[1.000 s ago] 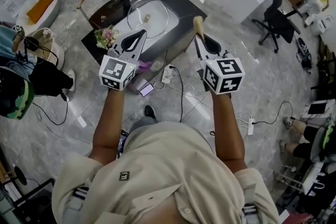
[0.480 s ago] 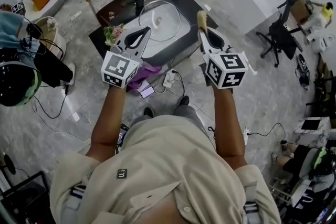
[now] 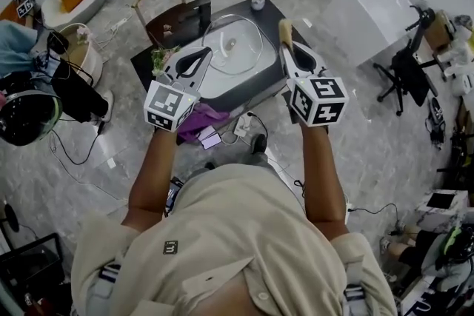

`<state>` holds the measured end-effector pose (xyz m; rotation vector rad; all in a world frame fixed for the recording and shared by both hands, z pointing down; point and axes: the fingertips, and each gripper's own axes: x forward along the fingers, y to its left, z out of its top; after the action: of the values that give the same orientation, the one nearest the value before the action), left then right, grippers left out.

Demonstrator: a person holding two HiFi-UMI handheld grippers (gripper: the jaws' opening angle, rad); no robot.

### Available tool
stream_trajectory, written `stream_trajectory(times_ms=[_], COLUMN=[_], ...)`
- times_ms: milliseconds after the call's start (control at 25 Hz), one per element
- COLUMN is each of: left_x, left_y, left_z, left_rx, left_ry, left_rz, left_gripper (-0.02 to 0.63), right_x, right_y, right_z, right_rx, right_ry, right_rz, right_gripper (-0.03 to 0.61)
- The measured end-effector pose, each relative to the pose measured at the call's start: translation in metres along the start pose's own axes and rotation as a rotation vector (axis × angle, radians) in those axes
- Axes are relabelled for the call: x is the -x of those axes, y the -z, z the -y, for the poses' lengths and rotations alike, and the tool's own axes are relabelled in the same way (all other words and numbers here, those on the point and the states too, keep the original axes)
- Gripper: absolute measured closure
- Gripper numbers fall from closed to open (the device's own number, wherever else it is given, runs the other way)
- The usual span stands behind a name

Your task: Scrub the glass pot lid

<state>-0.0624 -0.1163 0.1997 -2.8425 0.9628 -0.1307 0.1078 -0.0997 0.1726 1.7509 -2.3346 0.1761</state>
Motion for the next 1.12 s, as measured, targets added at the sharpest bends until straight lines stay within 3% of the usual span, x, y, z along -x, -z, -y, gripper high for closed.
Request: stream_trajectory(times_ms=[680,1120], left_x=[-0.101,-0.125], left_y=[0.055,0.142], left_z=[-0.035,-0.068], left_rx=[0.048,0.097], left_ry=[-0.133,-0.238], left_rz=[-0.145,-0.267], left_gripper=[0.6,0.6], right_x=[-0.118,-0.224], right_y=[0.05,0.129], right_z=[0.089,0.113], right_rx=[-0.05,-0.078], right_ry=[-0.151,-0.209], right_rz=[-0.115,-0.221], right_gripper=[0.538,0.538])
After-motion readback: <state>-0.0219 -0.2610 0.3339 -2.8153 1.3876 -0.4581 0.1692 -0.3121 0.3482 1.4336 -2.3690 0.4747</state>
